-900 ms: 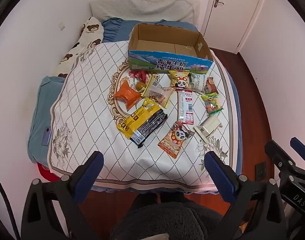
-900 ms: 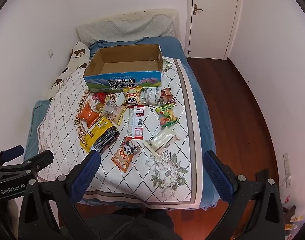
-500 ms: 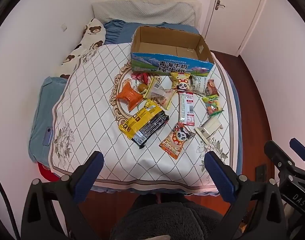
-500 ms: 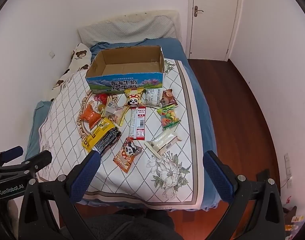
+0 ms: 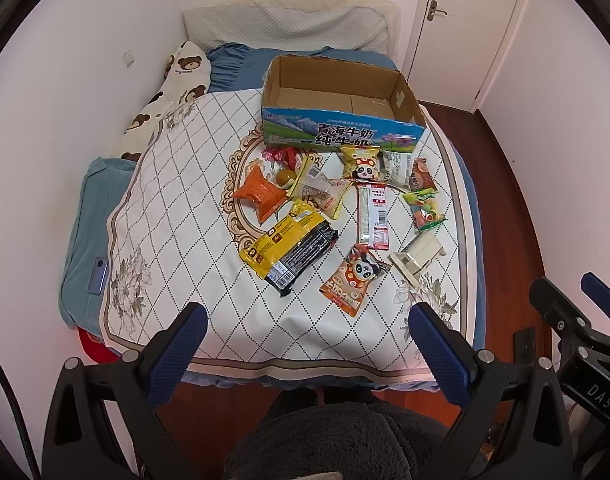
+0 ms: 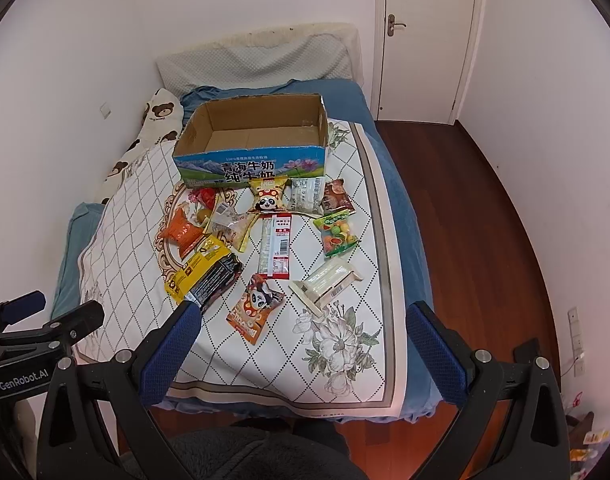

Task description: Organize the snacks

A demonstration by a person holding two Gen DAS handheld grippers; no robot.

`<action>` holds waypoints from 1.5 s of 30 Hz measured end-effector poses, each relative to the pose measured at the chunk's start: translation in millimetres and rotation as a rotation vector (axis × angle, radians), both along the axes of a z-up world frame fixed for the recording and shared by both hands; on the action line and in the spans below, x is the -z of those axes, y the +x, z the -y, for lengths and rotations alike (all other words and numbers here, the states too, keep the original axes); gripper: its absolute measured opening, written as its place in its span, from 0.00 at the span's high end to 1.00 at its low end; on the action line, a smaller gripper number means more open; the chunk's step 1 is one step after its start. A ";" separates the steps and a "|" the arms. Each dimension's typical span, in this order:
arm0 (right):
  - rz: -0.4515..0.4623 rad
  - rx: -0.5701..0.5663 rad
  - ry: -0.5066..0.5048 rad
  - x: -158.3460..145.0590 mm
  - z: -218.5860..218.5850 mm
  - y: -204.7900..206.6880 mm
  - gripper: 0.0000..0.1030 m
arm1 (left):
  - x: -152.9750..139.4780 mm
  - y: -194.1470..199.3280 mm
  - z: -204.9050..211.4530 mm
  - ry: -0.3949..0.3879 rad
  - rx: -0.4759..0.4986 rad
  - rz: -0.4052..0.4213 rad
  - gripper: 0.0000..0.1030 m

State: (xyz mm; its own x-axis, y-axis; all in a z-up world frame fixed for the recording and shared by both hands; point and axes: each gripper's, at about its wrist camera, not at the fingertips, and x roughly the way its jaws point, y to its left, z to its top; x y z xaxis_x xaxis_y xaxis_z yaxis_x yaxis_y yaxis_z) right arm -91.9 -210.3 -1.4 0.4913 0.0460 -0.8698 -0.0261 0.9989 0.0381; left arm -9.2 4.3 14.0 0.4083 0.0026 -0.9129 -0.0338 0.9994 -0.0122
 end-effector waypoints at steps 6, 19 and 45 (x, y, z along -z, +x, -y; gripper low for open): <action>0.004 -0.002 -0.005 -0.5 0.5 3.0 0.00 | -3.0 -1.7 0.5 0.011 -0.004 0.003 0.00; 0.017 -0.001 -0.043 -0.6 -1.8 4.1 0.00 | -1.6 -1.6 -3.2 0.070 -0.014 0.009 0.00; 0.023 -0.001 -0.055 -1.4 -6.5 3.9 0.00 | -1.2 3.1 -3.7 0.066 -0.008 0.015 0.00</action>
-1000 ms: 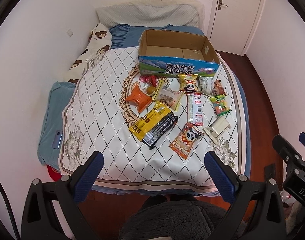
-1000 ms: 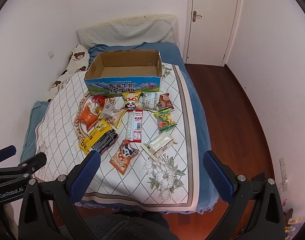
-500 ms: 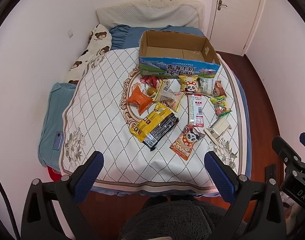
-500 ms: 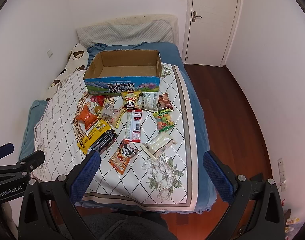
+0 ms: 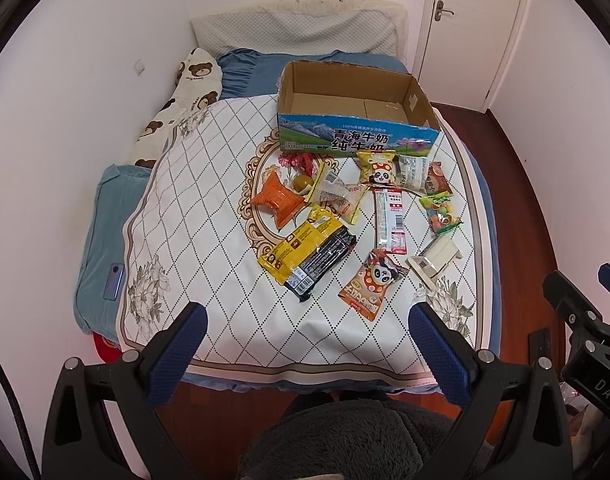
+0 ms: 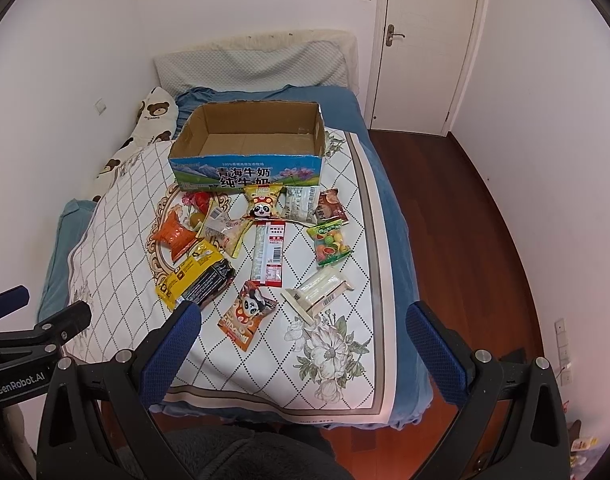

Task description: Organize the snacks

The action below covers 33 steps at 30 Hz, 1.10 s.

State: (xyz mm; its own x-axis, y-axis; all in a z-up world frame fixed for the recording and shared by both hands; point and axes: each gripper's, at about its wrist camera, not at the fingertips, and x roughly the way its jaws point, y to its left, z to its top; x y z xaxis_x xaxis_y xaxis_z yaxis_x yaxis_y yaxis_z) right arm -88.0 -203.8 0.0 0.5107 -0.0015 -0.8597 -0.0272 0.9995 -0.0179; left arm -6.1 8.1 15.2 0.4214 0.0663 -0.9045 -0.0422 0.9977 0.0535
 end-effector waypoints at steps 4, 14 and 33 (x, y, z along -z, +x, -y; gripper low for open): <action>0.000 0.000 0.001 0.3 -0.8 -1.1 0.00 | 0.2 0.5 -0.3 0.000 0.001 0.001 0.00; -0.002 0.000 0.002 -0.2 -5.8 0.7 0.00 | 1.1 1.9 -0.1 -0.001 0.005 -0.002 0.00; -0.037 0.052 0.057 18.8 -5.8 15.5 0.00 | 23.1 38.6 -11.6 0.056 0.076 0.042 0.00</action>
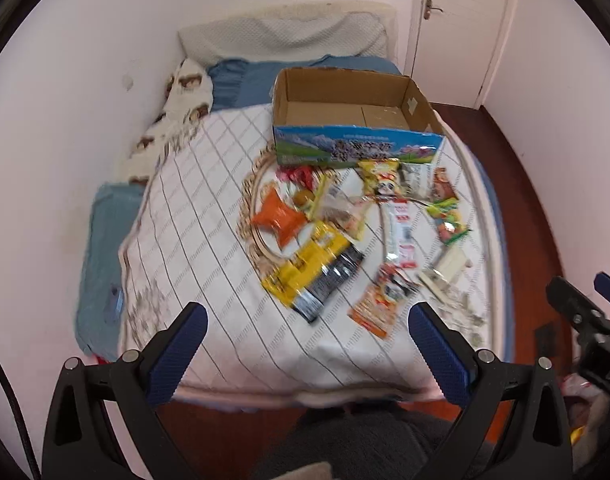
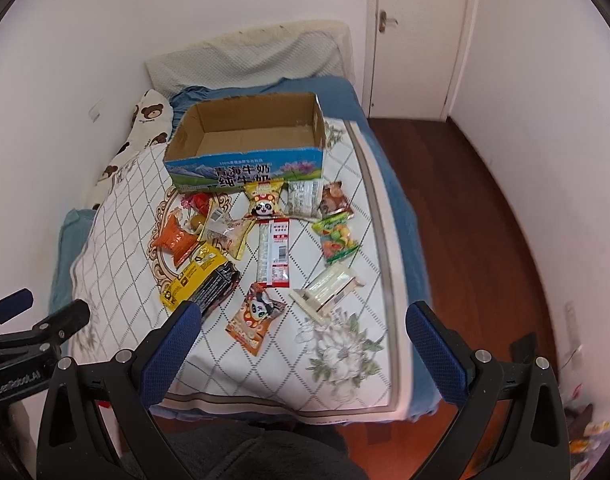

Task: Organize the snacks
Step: 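Grasp the yellow-black biscuit pack with left tool while right tool grasps panda-print bag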

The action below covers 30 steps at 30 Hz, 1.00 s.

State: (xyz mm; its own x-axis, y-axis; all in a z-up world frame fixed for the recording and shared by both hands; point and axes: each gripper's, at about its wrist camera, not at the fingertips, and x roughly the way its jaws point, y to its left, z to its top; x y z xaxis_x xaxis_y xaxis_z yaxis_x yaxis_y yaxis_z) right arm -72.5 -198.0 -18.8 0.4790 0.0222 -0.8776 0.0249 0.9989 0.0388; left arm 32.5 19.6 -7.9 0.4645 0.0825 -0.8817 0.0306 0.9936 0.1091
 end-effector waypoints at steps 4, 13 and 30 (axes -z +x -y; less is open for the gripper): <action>-0.128 0.053 0.143 51.5 8.0 25.3 0.00 | 46.8 36.9 -1.4 0.178 0.118 -0.012 0.00; -0.415 0.170 0.273 222.1 -6.6 53.1 0.00 | 200.0 117.8 -9.1 0.312 0.354 -0.284 0.01; -0.489 0.225 0.272 304.8 -42.2 65.7 0.01 | 289.0 146.3 -12.9 0.089 0.265 -0.536 0.16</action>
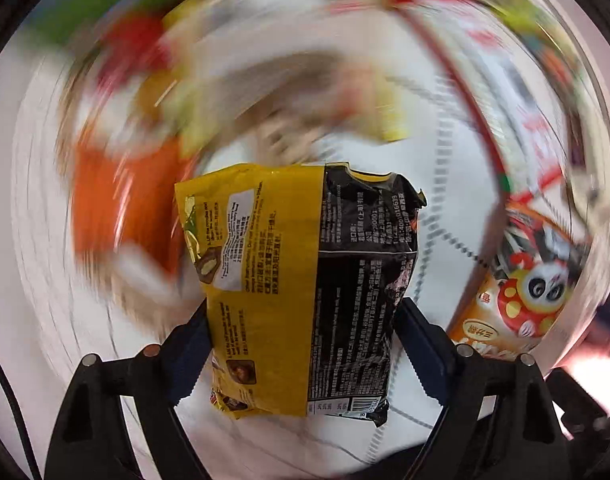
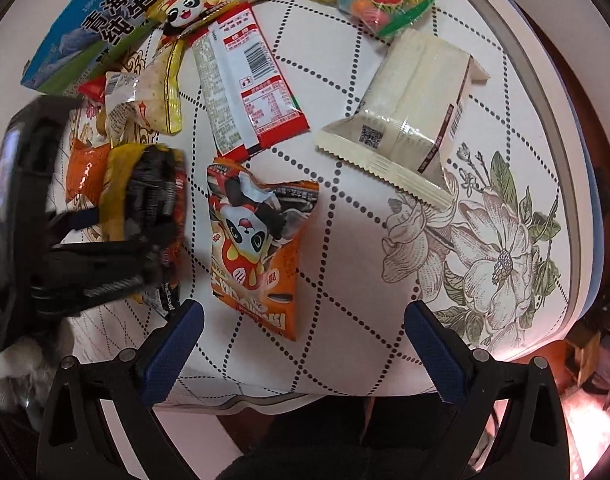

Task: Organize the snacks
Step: 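Grasp the yellow-black biscuit pack with left tool while right tool grasps panda-print bag, then carry both packs into the cardboard box and open both tools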

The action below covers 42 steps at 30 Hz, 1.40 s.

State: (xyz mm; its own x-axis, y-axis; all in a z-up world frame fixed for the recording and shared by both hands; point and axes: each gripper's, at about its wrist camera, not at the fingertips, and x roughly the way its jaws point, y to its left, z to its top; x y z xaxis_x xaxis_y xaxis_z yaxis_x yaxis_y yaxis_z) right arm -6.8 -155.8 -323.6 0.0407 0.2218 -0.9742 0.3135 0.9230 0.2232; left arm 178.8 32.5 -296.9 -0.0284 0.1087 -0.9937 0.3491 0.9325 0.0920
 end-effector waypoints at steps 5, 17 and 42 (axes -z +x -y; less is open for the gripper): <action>0.006 -0.029 -0.020 4.1 -23.6 11.2 0.03 | 3.7 -21.4 -68.7 -0.067 -0.356 -0.046 0.16; -0.060 -0.232 -0.201 47.5 -115.2 67.8 0.35 | 53.5 -34.6 -107.5 -0.193 -0.378 -0.083 0.14; 0.029 -0.313 -0.295 75.5 -225.9 63.5 0.27 | 108.6 -128.5 -162.2 -0.252 -0.421 -0.023 0.18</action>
